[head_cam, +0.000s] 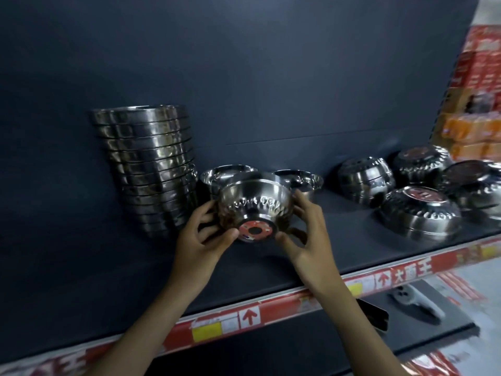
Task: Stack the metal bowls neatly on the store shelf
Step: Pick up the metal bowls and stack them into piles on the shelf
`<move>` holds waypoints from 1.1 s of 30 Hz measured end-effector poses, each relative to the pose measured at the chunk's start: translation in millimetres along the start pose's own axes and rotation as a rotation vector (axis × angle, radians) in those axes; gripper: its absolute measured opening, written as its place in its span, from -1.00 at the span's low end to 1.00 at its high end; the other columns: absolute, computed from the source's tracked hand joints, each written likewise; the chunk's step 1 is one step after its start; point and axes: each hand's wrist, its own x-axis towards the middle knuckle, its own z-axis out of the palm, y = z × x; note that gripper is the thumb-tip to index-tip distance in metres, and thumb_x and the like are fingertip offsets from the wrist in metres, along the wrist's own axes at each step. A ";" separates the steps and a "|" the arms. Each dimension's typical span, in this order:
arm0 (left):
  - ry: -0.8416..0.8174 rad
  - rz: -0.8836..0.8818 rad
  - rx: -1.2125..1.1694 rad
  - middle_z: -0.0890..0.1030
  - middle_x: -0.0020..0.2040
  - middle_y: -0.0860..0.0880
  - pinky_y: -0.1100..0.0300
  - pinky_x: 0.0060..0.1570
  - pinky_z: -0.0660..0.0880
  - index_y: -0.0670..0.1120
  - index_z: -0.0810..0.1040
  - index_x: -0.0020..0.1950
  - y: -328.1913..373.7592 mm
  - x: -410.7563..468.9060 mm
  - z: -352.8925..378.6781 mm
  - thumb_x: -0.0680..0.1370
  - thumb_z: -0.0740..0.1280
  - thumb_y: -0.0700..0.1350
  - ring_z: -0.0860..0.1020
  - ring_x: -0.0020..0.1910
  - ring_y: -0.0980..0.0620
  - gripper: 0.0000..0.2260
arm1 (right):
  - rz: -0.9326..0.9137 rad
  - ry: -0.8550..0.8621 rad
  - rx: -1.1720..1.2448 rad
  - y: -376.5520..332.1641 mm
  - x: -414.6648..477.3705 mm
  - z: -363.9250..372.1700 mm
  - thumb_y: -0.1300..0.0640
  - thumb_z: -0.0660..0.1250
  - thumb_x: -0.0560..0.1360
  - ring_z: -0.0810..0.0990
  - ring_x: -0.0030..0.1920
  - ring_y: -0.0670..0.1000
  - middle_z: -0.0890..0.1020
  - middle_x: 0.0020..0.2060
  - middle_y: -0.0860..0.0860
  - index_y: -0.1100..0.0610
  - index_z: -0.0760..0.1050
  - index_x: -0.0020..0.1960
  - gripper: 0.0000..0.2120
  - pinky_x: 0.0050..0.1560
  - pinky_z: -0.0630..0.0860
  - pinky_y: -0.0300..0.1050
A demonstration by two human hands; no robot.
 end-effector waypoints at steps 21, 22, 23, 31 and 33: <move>-0.233 0.004 0.094 0.49 0.20 -0.13 0.18 0.16 0.56 0.12 0.51 0.09 -7.6 -1.7 -7.5 0.25 0.55 0.04 0.62 0.16 0.01 -0.54 | 0.078 0.048 0.080 24.3 12.9 -5.5 0.71 0.18 0.25 0.56 0.15 -0.01 0.50 0.15 0.12 -0.25 0.43 0.04 -0.15 0.01 0.56 -0.24; -0.230 0.005 0.085 0.50 0.21 -0.13 0.19 0.16 0.55 0.12 0.52 0.09 -7.7 -1.5 -7.5 0.25 0.55 0.04 0.62 0.17 0.01 -0.55 | 0.084 0.055 0.088 23.6 12.8 -5.4 0.72 0.18 0.25 0.57 0.14 -0.01 0.52 0.14 0.09 -0.26 0.43 0.02 -0.15 0.01 0.56 -0.23; -0.228 0.006 0.076 0.50 0.21 -0.13 0.20 0.16 0.55 0.14 0.53 0.09 -7.4 -1.7 -7.7 0.26 0.54 0.04 0.62 0.17 0.01 -0.56 | 0.088 0.060 0.096 22.2 12.6 -5.2 0.72 0.17 0.25 0.58 0.11 -0.02 0.54 0.12 0.06 -0.27 0.44 0.00 -0.14 -0.01 0.57 -0.23; -0.316 -0.013 0.137 0.46 0.30 -0.05 -0.04 0.33 0.47 0.20 0.48 0.24 -8.7 -1.2 -10.4 0.28 0.55 0.07 0.54 0.28 0.01 -0.44 | 0.137 0.133 0.029 15.3 9.8 -6.2 0.64 0.03 0.28 0.61 -0.01 0.05 0.61 -0.02 0.09 -0.17 0.46 -0.09 -0.29 -0.09 0.56 -0.16; -0.340 -0.005 0.182 0.43 0.33 0.02 -0.06 0.35 0.45 0.23 0.43 0.32 -8.8 -2.1 -10.5 0.29 0.53 0.10 0.50 0.32 0.03 -0.38 | 0.158 0.157 0.034 12.7 8.2 -4.7 0.62 0.06 0.29 0.63 -0.01 0.09 0.63 -0.05 0.04 -0.15 0.46 -0.08 -0.33 -0.05 0.60 -0.04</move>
